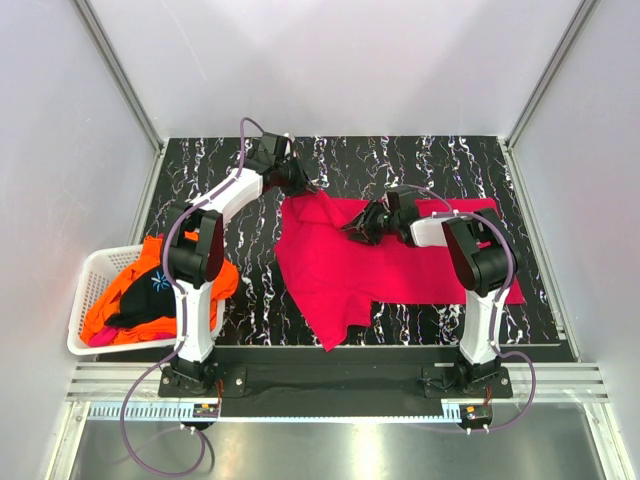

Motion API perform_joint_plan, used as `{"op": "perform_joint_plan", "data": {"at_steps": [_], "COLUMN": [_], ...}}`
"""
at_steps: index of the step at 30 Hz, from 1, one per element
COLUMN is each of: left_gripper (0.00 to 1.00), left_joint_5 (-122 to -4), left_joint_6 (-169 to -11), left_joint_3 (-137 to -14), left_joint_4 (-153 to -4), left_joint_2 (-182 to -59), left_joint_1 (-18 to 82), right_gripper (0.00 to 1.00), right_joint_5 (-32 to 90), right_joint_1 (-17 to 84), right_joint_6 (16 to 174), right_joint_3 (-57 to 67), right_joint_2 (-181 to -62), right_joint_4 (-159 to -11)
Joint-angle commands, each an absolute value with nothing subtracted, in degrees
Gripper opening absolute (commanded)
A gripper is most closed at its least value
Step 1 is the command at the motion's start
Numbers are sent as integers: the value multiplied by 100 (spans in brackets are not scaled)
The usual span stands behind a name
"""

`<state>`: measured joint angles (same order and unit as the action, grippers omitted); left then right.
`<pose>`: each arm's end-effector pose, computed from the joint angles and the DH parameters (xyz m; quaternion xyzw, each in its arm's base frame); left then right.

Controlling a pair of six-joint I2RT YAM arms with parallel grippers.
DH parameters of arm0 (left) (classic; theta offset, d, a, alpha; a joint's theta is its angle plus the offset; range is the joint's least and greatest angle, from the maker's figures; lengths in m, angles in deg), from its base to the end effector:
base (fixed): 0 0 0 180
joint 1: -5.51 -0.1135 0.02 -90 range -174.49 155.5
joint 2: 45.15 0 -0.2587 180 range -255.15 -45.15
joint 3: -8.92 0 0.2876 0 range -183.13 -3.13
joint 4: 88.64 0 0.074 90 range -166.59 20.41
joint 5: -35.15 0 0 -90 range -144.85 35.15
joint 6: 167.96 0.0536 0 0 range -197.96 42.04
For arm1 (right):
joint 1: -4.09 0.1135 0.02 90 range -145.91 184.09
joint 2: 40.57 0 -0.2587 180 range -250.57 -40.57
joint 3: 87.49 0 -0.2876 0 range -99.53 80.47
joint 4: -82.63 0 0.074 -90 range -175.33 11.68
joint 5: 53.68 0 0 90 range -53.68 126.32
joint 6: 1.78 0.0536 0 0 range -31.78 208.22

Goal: Fold and stack the t-shirts
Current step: Fold the tshirt

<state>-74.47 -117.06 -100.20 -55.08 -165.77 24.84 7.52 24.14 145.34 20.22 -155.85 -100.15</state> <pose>0.4862 -0.1896 0.1907 -0.0922 0.9082 -0.3212 0.2519 0.3981 0.1728 0.0732 0.1800 0.8663 0.4306 0.1780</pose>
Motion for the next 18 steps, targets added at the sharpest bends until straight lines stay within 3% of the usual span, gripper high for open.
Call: {"op": "perform_joint_plan", "data": {"at_steps": [1,18], "left_gripper": [0,0], "left_joint_5": [-7691,-7691], "left_joint_6": [-11830,-11857], "left_joint_3": [-10183,-9691], "left_joint_4": [-5884,-6112], "left_joint_2": [-16600,-16346], "left_joint_1": [2458,2466], "right_gripper": [42,34], "right_joint_5": [1214,1952], "right_joint_1": [2536,2580], "right_joint_6": [14605,14605], "right_joint_3": [1947,1833], "right_joint_2": [-15737,-15641], "right_joint_4": [-10325,-10282]}}
